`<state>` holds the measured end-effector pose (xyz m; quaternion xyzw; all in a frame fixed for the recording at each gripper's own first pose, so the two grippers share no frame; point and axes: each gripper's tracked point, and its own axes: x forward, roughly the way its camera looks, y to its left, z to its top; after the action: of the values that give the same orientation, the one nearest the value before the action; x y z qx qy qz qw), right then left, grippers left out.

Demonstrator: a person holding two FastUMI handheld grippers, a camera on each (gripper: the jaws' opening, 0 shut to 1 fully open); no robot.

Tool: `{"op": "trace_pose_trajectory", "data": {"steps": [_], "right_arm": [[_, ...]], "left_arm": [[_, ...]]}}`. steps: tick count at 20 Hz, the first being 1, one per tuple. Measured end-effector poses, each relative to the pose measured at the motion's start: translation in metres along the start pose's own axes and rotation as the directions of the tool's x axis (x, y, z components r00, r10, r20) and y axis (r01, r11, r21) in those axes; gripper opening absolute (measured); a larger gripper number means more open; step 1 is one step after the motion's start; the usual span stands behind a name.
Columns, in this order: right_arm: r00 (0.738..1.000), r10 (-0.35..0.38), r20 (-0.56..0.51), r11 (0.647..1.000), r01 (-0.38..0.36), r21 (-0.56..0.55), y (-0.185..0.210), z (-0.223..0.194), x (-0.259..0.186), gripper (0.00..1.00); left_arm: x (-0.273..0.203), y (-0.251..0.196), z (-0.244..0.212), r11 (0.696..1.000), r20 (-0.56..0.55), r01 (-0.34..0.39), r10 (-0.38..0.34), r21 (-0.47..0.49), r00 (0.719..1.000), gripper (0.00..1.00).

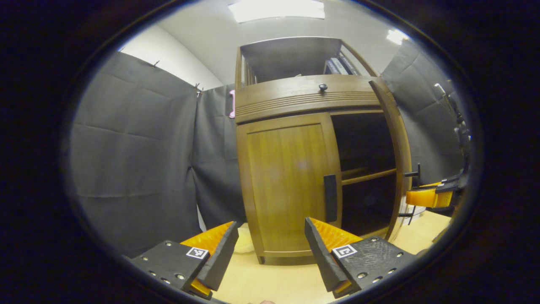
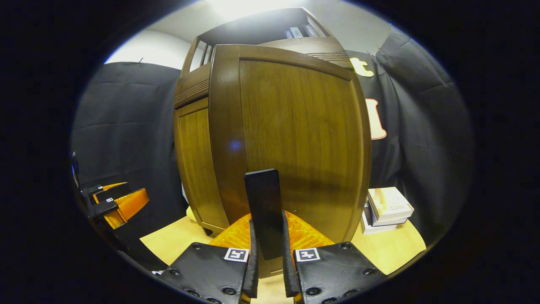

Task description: Open the right door of the double-door shoe cabinet with the right hand, and open the left door with the left hand.

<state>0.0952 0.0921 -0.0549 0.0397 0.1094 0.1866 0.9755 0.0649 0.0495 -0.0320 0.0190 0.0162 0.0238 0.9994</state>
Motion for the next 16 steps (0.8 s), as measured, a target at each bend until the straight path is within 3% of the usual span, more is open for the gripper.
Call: {"op": "trace_pose_trajectory", "data": {"steps": [7, 10, 11, 16], "right_arm": [[0.999, -0.036, -0.001, 0.999, 0.036, 0.001, -0.030, -0.002, -0.041, 0.22], [0.999, -0.046, -0.004, 0.999, 0.046, 0.011, -0.043, -0.002, -0.052, 0.26], [0.999, -0.051, -0.001, 0.999, 0.051, 0.012, -0.047, -0.002, -0.056, 0.22], [0.998, -0.062, -0.012, 0.998, 0.062, 0.031, -0.068, -0.003, -0.074, 0.29]], "left_arm": [[0.003, -0.004, 0.007, 0.998, 0.016, 0.057, -0.057, 0.006, 0.998, 0.92], [0.001, -0.001, 0.013, 0.997, 0.023, 0.081, -0.081, 0.002, 0.996, 0.92], [0.000, 0.000, 0.016, 0.996, 0.025, 0.088, -0.088, 0.003, 0.996, 0.92], [0.002, -0.001, 0.018, 0.995, 0.027, 0.104, -0.104, 0.006, 0.994, 0.92]]}}
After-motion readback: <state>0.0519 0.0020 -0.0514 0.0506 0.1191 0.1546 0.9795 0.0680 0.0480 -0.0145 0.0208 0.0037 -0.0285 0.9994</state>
